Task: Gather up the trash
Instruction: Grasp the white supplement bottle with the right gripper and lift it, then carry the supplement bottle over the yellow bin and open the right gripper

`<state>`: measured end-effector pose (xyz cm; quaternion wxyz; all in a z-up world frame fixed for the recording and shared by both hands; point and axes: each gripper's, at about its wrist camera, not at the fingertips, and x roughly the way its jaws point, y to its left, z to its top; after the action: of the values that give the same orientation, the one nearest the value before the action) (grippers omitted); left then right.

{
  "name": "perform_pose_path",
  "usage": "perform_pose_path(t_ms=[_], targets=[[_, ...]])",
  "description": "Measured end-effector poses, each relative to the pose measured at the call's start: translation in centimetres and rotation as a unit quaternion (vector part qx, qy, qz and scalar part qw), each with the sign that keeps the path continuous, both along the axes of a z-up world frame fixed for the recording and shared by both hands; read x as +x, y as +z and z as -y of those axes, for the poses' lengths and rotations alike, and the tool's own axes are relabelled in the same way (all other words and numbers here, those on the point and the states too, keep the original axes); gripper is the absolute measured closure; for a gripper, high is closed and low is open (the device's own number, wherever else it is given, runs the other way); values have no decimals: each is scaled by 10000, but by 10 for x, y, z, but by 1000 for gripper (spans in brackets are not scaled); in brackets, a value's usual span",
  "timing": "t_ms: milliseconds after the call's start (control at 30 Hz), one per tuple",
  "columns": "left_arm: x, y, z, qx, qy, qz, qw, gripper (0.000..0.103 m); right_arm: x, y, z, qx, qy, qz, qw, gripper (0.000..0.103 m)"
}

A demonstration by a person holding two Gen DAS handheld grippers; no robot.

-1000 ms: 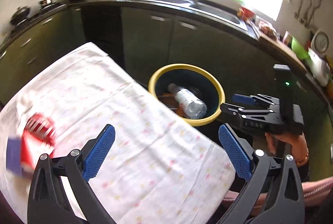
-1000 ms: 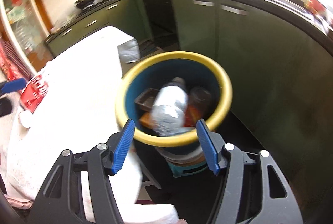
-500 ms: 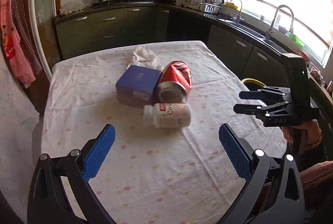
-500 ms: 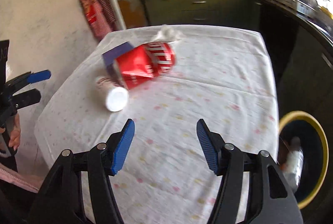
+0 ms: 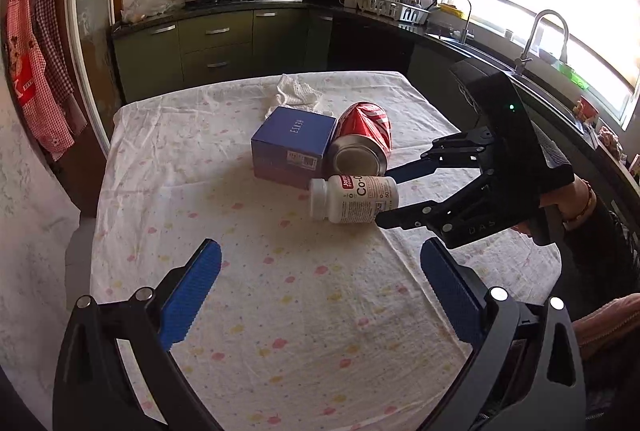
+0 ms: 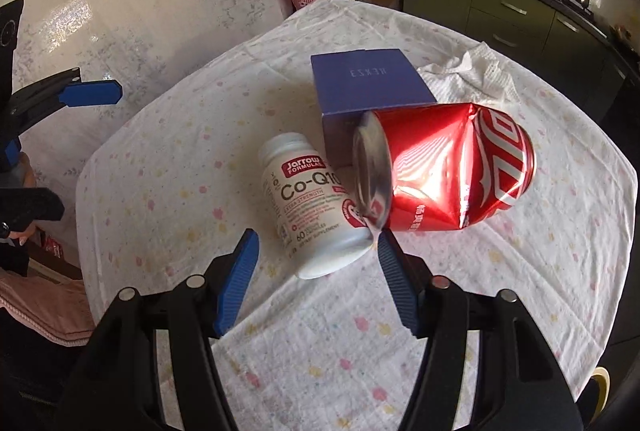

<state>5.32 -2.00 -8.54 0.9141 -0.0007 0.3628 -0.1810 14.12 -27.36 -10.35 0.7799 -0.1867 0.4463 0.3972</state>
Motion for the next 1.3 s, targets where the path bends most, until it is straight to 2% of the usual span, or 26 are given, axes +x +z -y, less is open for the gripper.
perform_pose_path(t_ms=[167, 267, 567, 633, 867, 1100, 1233, 1300], targets=[[3, -3, -5, 29, 78, -26, 10000, 5, -5, 2, -9, 105, 313, -262, 9991, 44], [4, -3, -9, 23, 162, -23, 9999, 5, 0, 5, -12, 48, 132, -173, 9998, 44], [2, -10, -11, 0, 172, -84, 9998, 5, 16, -15, -40, -169, -206, -434, 9987, 44], [3, -11, -11, -3, 161, -96, 9998, 5, 18, -19, -42, -252, -315, -448, 9982, 58], [3, -11, -12, 24, 152, -60, 9999, 5, 6, -11, -34, -138, -419, -380, 9983, 58], [6, -10, 0, 86, 0, -42, 10000, 5, -23, 16, 10, 176, -702, -191, 9972, 58], [8, -7, 17, 122, -208, -17, 9997, 5, -29, 31, 75, 353, -1450, -2, 9888, 58], [9, -5, 28, 145, -332, 10, 9993, 5, -24, 33, 120, 343, -2066, 62, 9778, 58]])
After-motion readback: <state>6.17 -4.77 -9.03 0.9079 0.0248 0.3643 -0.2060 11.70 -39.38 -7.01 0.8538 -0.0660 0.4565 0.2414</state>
